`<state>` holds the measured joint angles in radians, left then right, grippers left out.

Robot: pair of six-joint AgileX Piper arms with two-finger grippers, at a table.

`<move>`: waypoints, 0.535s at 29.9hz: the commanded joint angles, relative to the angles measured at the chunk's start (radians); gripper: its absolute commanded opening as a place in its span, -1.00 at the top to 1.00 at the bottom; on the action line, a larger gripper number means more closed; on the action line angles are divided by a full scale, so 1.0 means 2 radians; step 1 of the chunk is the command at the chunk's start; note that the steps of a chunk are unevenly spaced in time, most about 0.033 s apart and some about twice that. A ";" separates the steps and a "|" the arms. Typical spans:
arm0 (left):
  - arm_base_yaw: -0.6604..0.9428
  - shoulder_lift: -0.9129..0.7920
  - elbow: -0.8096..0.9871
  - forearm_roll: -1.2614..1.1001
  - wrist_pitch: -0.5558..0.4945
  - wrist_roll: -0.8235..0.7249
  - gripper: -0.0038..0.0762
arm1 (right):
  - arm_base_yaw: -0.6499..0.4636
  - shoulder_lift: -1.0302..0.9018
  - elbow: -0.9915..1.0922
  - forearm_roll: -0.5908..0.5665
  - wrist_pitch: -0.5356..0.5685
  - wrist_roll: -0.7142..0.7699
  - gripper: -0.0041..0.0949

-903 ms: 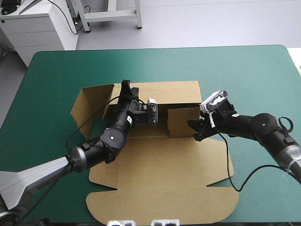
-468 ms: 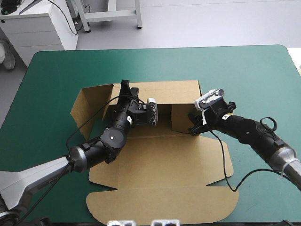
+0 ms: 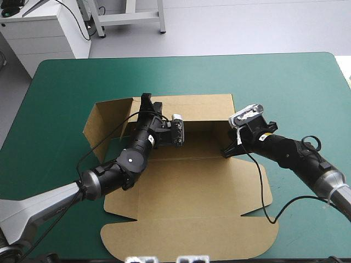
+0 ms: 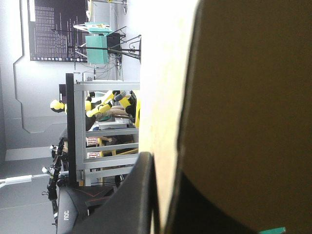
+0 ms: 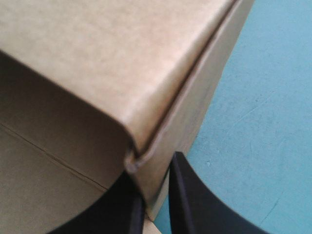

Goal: Fold the box

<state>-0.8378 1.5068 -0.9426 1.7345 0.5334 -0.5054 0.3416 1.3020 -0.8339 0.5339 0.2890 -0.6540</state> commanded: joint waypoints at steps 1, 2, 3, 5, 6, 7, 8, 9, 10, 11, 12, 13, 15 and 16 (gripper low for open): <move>-0.002 -0.016 -0.010 0.006 -0.009 -0.011 0.91 | 0.000 -0.010 -0.013 0.003 0.005 -0.010 0.95; -0.002 -0.016 -0.010 0.006 -0.009 -0.011 0.91 | 0.000 -0.010 -0.013 0.004 0.006 -0.010 0.95; -0.002 -0.016 -0.010 0.006 -0.009 -0.011 0.91 | 0.000 -0.010 -0.013 0.005 0.007 -0.010 0.96; -0.002 -0.016 -0.010 0.006 -0.009 -0.011 0.91 | 0.000 -0.010 -0.013 0.005 0.009 -0.010 0.96; -0.002 -0.016 -0.010 0.006 -0.010 -0.011 0.90 | 0.000 -0.010 -0.013 0.007 0.008 -0.010 0.96; -0.002 -0.016 -0.010 0.006 -0.011 -0.010 0.89 | 0.000 -0.010 -0.013 0.007 0.004 -0.009 0.96; -0.003 -0.016 -0.010 0.006 -0.011 -0.010 0.85 | 0.000 -0.010 -0.013 0.014 0.001 -0.004 0.96; -0.004 -0.016 -0.010 0.006 -0.011 -0.010 0.79 | 0.000 -0.010 -0.013 0.017 -0.001 0.002 0.96; -0.005 -0.016 -0.010 0.004 -0.011 -0.010 0.70 | 0.000 -0.010 -0.013 0.019 -0.004 0.004 0.95; -0.007 -0.016 -0.010 0.002 -0.008 -0.010 0.58 | 0.000 -0.010 -0.013 0.020 -0.006 0.005 0.95; -0.009 -0.016 -0.010 0.002 -0.006 -0.010 0.46 | 0.000 -0.010 -0.013 0.020 -0.008 0.005 0.95; -0.012 -0.018 -0.010 0.001 -0.003 -0.010 0.28 | 0.000 -0.010 -0.013 0.020 -0.013 0.006 0.95; -0.022 -0.021 -0.010 -0.002 0.004 -0.010 -0.09 | 0.000 -0.010 -0.013 0.020 -0.018 0.010 0.95; -0.028 -0.025 -0.010 -0.002 0.015 -0.010 -0.30 | 0.000 -0.010 -0.013 0.020 -0.021 0.010 0.95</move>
<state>-0.8646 1.5068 -0.9407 1.7132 0.5126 -0.5084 0.3374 1.3044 -0.8339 0.5534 0.2702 -0.6286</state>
